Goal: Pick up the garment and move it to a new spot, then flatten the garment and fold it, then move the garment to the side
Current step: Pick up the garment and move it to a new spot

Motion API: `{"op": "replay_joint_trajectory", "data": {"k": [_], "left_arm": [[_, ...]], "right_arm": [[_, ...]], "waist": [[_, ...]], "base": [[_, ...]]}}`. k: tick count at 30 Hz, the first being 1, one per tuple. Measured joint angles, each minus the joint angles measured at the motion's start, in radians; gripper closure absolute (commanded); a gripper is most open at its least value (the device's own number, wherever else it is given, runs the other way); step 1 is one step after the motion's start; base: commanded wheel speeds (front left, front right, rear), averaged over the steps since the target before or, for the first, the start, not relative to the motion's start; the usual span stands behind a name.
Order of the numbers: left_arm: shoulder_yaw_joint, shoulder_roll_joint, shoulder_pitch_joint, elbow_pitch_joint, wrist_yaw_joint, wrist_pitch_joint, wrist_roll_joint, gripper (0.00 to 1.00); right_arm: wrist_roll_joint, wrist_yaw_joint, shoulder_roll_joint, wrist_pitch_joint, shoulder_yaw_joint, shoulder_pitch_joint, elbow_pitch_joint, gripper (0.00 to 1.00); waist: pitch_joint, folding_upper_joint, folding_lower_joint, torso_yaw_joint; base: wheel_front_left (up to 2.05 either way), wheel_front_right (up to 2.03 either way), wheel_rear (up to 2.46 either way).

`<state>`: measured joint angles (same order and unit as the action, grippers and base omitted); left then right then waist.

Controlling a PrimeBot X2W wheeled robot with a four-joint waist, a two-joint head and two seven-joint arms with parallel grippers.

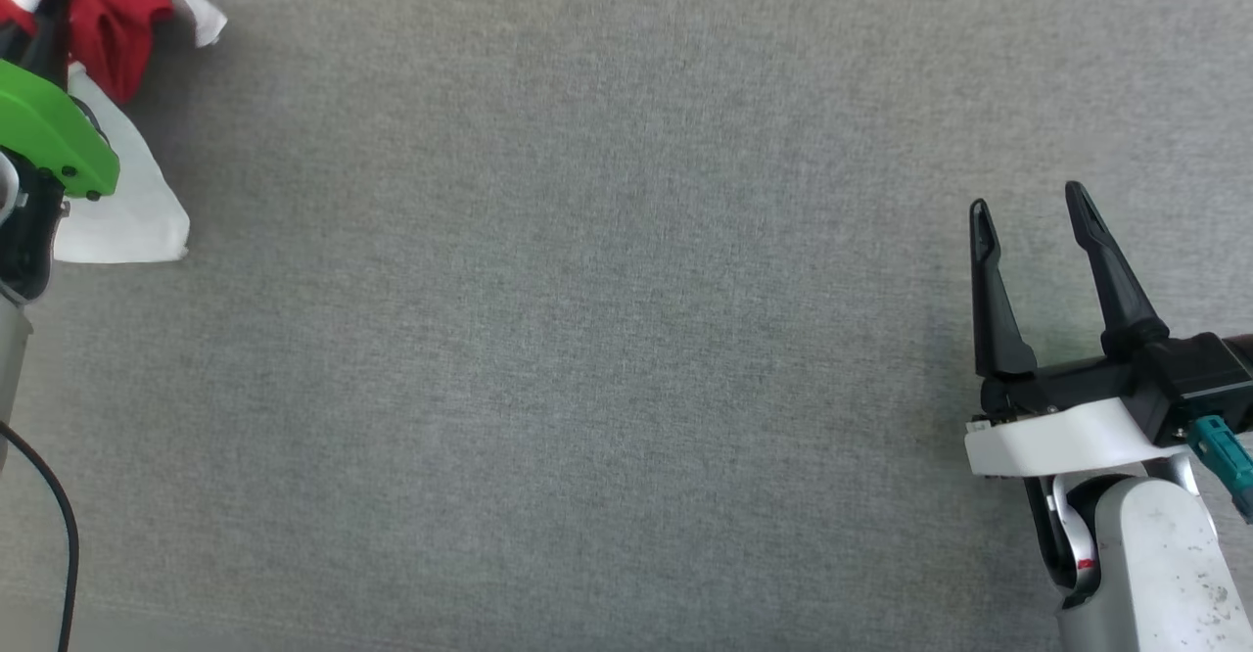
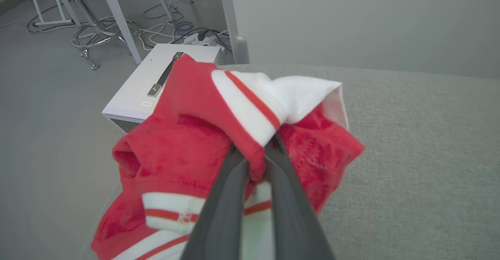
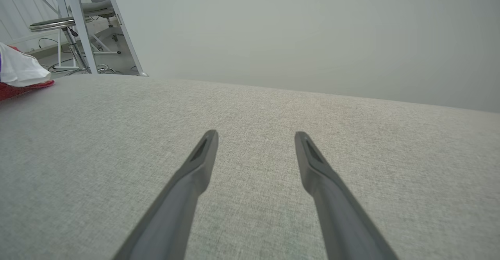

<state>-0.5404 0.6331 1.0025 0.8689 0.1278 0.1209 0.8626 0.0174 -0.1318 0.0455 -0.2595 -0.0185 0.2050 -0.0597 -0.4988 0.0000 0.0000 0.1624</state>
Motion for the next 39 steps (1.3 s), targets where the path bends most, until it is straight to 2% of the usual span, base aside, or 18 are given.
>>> {"op": "replay_joint_trajectory", "data": {"k": [3, 10, 18, 23, 31, 37, 39], "left_arm": [[0.001, 0.002, -0.009, -0.007, -0.002, 0.075, -0.021, 1.0], [-0.015, 0.008, -0.026, -0.113, -0.023, 0.124, -0.096, 1.0], [-0.086, -0.009, -0.043, -0.299, -0.043, 0.112, -0.163, 1.0], [-0.147, -0.051, -0.049, -0.398, -0.053, 0.074, -0.202, 1.0], [-0.274, -0.164, -0.124, -0.447, -0.053, 0.054, -0.237, 1.0], [-0.458, -0.31, -0.223, -0.364, -0.034, 0.048, -0.32, 1.0], [-0.498, -0.365, -0.259, -0.321, -0.026, 0.042, -0.319, 1.0]], "right_arm": [[-0.022, 0.0, 0.0, 0.0, 0.01, -0.009, 0.013, 0.0], [-0.066, 0.0, 0.0, 0.0, 0.034, -0.046, 0.042, 0.0], [-0.098, 0.0, 0.0, 0.0, 0.07, -0.071, 0.054, 0.0], [-0.104, 0.0, 0.001, 0.0, 0.092, -0.091, 0.058, 0.0], [-0.111, 0.0, 0.001, 0.0, 0.128, -0.103, 0.058, 0.0], [-0.118, 0.0, 0.002, 0.0, 0.139, -0.104, 0.058, 0.0], [-0.12, 0.0, 0.002, 0.0, 0.14, -0.104, 0.058, 0.0]], "waist": [[0.05, 0.0, 0.0, -0.004], [0.161, 0.0, 0.0, -0.017], [0.265, 0.0, 0.0, -0.062], [0.299, 0.0001, -0.0001, -0.119], [0.322, 0.0, 0.0, -0.215], [0.322, 0.0001, 0.0, -0.281], [0.319, 0.0001, -0.0001, -0.297]], "base": [[0.0, 0.0, 0.0], [0.0, 0.0, 0.0], [0.0, 0.0, 0.0], [0.0, 0.0, 0.0], [0.0, 0.0, 0.0], [0.0, 0.0, 0.0], [0.0, 0.0, 0.0]]}}
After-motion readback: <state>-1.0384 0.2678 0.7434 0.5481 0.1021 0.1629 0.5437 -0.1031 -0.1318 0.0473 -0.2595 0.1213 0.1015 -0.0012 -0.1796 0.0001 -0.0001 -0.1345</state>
